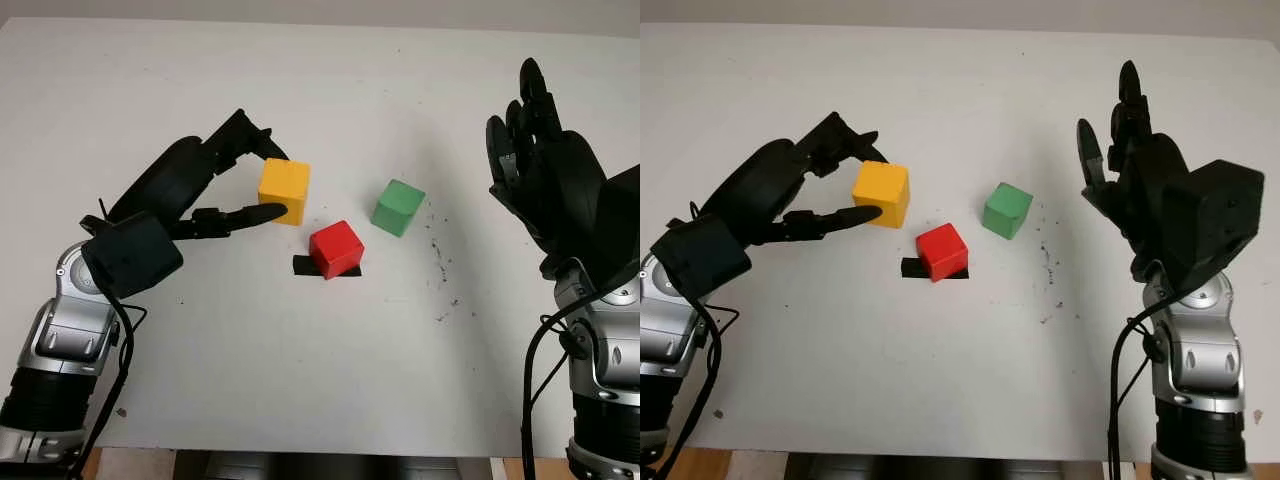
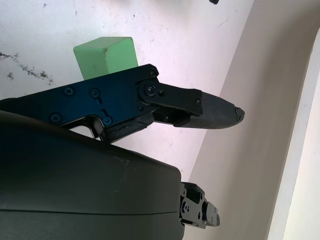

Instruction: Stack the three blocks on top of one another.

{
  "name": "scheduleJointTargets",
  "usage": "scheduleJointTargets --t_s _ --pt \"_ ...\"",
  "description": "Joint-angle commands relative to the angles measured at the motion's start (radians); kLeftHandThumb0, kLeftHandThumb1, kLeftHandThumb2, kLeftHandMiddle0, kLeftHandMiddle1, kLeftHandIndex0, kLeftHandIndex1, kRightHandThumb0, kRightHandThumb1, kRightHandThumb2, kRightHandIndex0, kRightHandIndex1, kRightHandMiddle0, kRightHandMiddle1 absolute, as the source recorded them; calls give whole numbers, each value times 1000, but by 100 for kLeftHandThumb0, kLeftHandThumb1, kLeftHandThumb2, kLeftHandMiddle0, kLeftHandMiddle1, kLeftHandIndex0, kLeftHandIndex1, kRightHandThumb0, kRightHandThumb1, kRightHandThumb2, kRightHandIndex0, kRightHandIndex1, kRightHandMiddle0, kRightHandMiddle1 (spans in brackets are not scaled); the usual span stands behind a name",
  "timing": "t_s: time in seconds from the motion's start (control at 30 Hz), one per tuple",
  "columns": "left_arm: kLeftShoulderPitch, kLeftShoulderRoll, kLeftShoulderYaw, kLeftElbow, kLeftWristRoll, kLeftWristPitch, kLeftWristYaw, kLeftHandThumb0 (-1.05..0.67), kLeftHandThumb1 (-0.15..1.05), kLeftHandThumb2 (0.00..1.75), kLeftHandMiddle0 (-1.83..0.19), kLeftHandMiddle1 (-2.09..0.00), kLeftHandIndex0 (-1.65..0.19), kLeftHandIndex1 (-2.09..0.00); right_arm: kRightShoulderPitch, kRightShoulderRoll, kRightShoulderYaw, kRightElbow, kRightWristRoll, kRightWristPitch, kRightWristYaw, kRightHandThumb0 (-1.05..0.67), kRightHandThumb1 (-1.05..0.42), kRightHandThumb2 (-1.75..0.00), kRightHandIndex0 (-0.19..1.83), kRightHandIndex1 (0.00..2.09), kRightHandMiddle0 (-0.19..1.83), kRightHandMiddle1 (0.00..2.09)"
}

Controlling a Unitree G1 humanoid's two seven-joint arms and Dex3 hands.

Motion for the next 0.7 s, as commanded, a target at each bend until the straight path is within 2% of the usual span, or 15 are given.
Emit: scheduleJointTargets --t_s 0.0,0.33,0.67 --pt "-16 -10 -13 -6 10 -14 0 -46 105 34 -19 -4 -25 -167 3 4 1 -14 -2 1 -6 -65 -105 -59 -19 0 -19 0" --pt "46 -103 -52 -27 54 -60 66 -47 105 37 -16 -4 -19 -170 16 7 5 -12 -16 -21 -12 -62 -105 -61 -19 0 -19 0" --pt "53 -130 -80 -15 44 -83 41 -46 105 42 -10 -5 -8 -182 17 9 6 -2 -23 -35 -12 -62 -105 -61 -19 0 -19 0"
